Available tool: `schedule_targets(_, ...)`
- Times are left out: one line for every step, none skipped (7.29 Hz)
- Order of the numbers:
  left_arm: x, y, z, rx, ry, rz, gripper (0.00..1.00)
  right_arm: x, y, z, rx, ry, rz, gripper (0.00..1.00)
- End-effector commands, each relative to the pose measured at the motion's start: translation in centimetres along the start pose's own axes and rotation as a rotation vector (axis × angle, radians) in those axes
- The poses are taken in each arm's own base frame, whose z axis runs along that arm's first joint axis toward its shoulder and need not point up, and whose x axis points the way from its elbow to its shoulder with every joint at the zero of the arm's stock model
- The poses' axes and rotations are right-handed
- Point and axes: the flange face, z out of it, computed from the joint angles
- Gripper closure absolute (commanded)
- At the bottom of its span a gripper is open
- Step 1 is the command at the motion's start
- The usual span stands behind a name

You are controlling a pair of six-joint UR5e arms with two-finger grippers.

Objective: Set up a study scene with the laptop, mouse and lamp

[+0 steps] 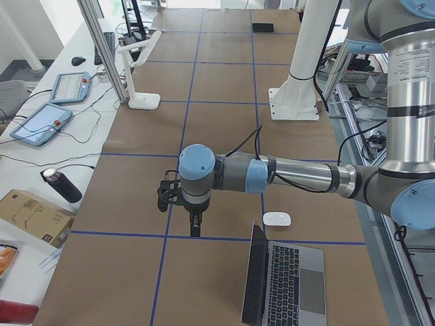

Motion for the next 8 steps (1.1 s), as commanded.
schedule_targets(-3.2, 3.5, 2.6, -0.066, -0.001, -0.094, 0.0, 0.0, 0.7, 0.2, -0.004, -0.016, 0.001, 0.0)
schedule_targets(-3.9, 4.0, 2.4, -0.074, -0.005, -0.235, 0.0, -0.2, 0.7, 0.0, 0.001, -0.026, -0.005, 0.0)
schedule_targets(-5.9, 6.5, 2.7, -0.084, -0.007, -0.405, 0.0, 0.0, 0.7, 0.3, -0.004, -0.032, 0.004, 0.0)
schedule_targets(-6.5, 7.5, 2.2, -0.073, -0.007, -0.532, 0.0, -0.1, 0.7, 0.2, -0.004, -0.035, 0.004, 0.0)
schedule_targets(-7.9, 9.1, 1.8, -0.064, -0.005, -0.658, 0.0, -0.2, 0.8, 0.3, -0.009, -0.053, 0.01, 0.0)
schedule_targets(-8.4, 9.4, 1.2, -0.049, -0.005, -0.767, 0.0, -0.1, 0.9, 0.5, -0.018, -0.063, 0.025, 0.0)
schedule_targets(-9.6, 11.9, 2.2, -0.07, -0.015, -0.878, 0.0, -0.4, 1.0, 0.5, -0.02, -0.094, 0.028, 0.0)
schedule_targets(-9.8, 12.3, 2.2, -0.069, -0.016, -0.962, 0.0, -0.6, 0.9, 0.3, -0.014, -0.102, 0.021, 0.0)
